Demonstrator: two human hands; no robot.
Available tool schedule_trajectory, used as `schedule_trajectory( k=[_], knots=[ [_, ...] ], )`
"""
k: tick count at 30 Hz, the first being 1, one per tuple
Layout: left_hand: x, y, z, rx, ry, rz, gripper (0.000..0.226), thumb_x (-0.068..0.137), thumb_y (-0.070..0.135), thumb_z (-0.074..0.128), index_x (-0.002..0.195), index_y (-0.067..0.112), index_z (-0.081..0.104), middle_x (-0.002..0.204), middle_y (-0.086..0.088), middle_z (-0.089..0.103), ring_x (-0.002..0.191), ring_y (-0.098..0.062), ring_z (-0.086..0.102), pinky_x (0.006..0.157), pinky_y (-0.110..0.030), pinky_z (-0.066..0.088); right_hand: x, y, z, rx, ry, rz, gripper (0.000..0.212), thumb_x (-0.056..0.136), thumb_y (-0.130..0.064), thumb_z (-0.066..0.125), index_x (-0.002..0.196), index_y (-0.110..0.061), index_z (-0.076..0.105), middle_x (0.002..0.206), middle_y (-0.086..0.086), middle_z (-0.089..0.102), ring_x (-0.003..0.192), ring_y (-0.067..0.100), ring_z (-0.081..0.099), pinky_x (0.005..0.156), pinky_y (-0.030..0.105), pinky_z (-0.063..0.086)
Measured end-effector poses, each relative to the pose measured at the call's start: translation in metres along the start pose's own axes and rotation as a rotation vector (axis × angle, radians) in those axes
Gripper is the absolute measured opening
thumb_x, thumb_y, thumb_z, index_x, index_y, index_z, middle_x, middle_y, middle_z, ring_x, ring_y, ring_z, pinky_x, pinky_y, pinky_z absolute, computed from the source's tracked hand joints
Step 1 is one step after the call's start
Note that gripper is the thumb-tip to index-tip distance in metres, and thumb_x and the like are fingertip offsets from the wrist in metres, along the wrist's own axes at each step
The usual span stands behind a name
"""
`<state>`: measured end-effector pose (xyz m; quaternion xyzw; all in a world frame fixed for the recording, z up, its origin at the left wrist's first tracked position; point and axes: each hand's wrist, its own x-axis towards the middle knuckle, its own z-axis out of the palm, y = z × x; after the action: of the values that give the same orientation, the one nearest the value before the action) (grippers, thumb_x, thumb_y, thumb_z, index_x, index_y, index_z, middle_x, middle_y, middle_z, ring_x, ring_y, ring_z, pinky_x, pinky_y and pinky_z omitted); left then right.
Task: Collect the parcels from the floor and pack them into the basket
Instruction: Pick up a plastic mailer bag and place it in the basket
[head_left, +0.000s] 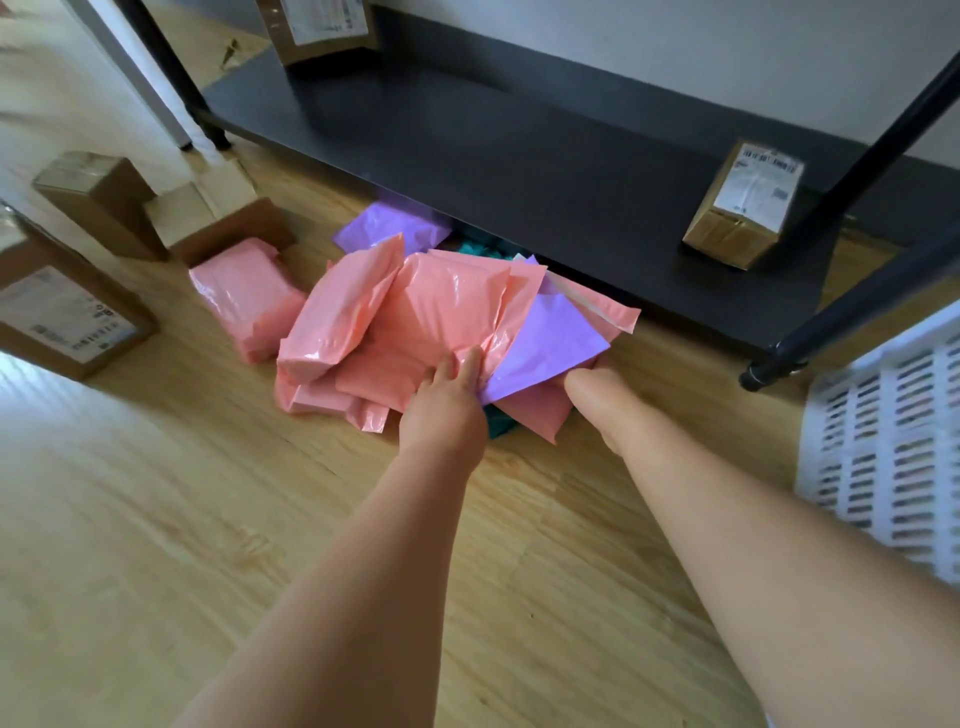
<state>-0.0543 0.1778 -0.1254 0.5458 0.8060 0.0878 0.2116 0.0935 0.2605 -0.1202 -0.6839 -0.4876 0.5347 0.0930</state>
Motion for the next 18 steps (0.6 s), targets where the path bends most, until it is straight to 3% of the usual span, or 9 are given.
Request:
schedule_trajectory(
  k=[4,7,12,18],
  knots=[
    [-0.021,0.009,0.007,-0.046,-0.048,0.037,0.073,0.083,-0.001,0.044,0.147,0.029,0.029,0.148,-0.001,0.034,0.121,-0.032,0.046,0.089,-0.04,0.043,-0.016,0.022,-0.005,0.09,0.058,-0.001,0.018,0.096,-0.021,0.044,0.114,-0.021,0.05,0.113,0.005,0.057,0.099,0.025,0.054,0.084,0.034,0.044],
    [-0.039,0.013,0.013,-0.051,-0.111,0.052,0.072,0.086,0.0,0.042,0.15,0.029,0.027,0.155,0.0,0.028,0.131,-0.032,0.042,0.097,-0.041,0.041,-0.029,0.042,-0.006,0.182,0.067,0.038,0.024,0.096,-0.029,0.048,0.12,-0.026,0.05,0.118,0.001,0.057,0.101,0.021,0.053,0.083,0.034,0.043],
    [-0.077,0.024,0.017,-0.048,-0.172,0.063,0.072,0.089,0.0,0.04,0.152,0.03,0.024,0.158,0.003,0.022,0.135,-0.028,0.038,0.101,-0.04,0.04,-0.056,0.07,-0.012,0.307,0.105,0.134,0.034,0.1,-0.027,0.048,0.133,-0.019,0.049,0.122,0.003,0.053,0.1,0.018,0.046,0.083,0.033,0.038],
    [-0.131,0.029,0.027,-0.071,-0.207,0.093,0.072,0.086,0.0,0.043,0.15,0.03,0.03,0.155,0.002,0.028,0.13,-0.028,0.043,0.098,-0.039,0.043,-0.102,0.113,-0.014,0.369,0.14,0.222,0.042,0.1,-0.032,0.051,0.138,-0.015,0.048,0.134,0.007,0.051,0.108,0.02,0.047,0.087,0.032,0.038]
  ],
)
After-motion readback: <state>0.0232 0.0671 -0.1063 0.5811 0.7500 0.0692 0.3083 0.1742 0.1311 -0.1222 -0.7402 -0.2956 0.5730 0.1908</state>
